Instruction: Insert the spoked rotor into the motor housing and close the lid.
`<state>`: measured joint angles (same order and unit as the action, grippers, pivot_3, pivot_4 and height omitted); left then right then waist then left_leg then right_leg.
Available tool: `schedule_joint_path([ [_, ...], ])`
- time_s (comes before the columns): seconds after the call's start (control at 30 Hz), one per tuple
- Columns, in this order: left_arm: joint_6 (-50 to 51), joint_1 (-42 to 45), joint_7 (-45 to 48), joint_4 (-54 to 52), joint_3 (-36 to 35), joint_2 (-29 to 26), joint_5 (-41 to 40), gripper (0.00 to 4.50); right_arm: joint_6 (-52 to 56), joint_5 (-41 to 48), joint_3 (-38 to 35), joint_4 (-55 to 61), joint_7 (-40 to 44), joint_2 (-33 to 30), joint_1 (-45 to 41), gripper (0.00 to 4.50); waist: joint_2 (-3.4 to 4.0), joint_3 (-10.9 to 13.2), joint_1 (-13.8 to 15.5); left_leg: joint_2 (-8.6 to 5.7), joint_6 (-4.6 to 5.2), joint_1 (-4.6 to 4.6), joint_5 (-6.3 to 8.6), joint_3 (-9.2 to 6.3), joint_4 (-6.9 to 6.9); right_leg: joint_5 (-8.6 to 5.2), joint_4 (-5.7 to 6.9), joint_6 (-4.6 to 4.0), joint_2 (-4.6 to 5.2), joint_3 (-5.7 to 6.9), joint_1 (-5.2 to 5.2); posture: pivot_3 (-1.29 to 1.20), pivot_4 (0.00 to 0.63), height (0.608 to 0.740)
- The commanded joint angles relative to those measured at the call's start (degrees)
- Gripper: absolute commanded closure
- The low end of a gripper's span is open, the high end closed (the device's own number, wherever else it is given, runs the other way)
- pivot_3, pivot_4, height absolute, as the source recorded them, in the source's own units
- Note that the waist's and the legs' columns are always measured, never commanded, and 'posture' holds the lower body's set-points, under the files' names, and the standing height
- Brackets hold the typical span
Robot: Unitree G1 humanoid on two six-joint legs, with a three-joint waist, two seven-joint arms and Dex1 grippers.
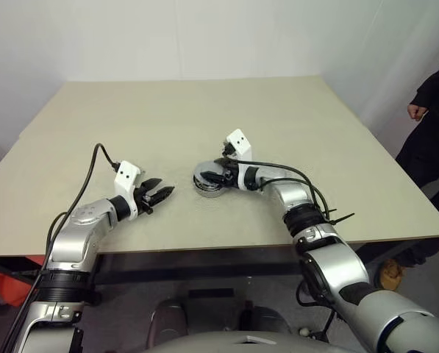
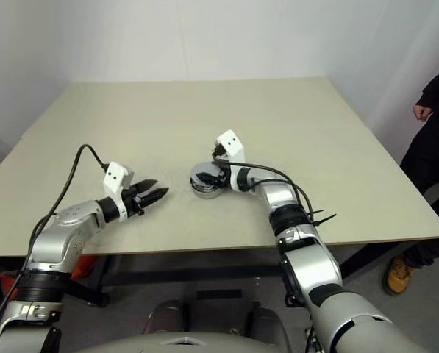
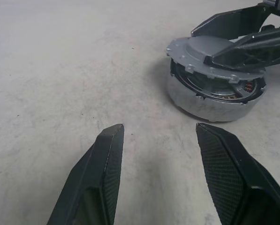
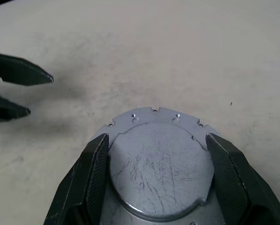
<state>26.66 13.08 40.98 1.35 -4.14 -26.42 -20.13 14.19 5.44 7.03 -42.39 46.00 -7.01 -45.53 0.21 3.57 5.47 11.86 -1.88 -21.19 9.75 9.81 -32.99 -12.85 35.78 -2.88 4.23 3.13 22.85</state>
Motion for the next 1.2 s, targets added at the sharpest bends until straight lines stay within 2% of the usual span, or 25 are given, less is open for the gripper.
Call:
schedule_joint_path([
  [0.03,-0.3,0.7,0.3,-2.2,-0.1,-0.3,-0.6,1.94,-2.1,-0.4,0.1,2.1,0.2,-0.5,-1.1,1.35,0.00,0.0,0.0,0.00,0.00,0.00,0.00,0.00,0.00,0.00,0.00,0.00,0.00,0.00,0.00,0.00,0.000,0.740],
  [0.7,-0.8,0.6,0.0,-2.1,-0.2,-0.3,-0.1,1.94,-7.3,-0.8,1.1,1.7,7.1,-1.9,0.8,1.35,0.00,0.0,0.0,0.00,0.03,0.00,0.02,0.00,0.00,0.00,-0.01,0.00,0.00,0.00,0.00,0.00,0.000,0.740],
  [1.2,-1.3,0.3,-0.2,-2.1,-0.2,-0.3,0.3,1.94,-17.8,-1.5,0.1,-7.3,9.2,-4.0,-0.5,1.35,-0.01,0.0,0.1,0.00,0.05,0.03,0.03,0.00,-0.05,0.00,-0.01,0.00,0.01,0.00,-0.07,0.00,0.000,0.740],
])
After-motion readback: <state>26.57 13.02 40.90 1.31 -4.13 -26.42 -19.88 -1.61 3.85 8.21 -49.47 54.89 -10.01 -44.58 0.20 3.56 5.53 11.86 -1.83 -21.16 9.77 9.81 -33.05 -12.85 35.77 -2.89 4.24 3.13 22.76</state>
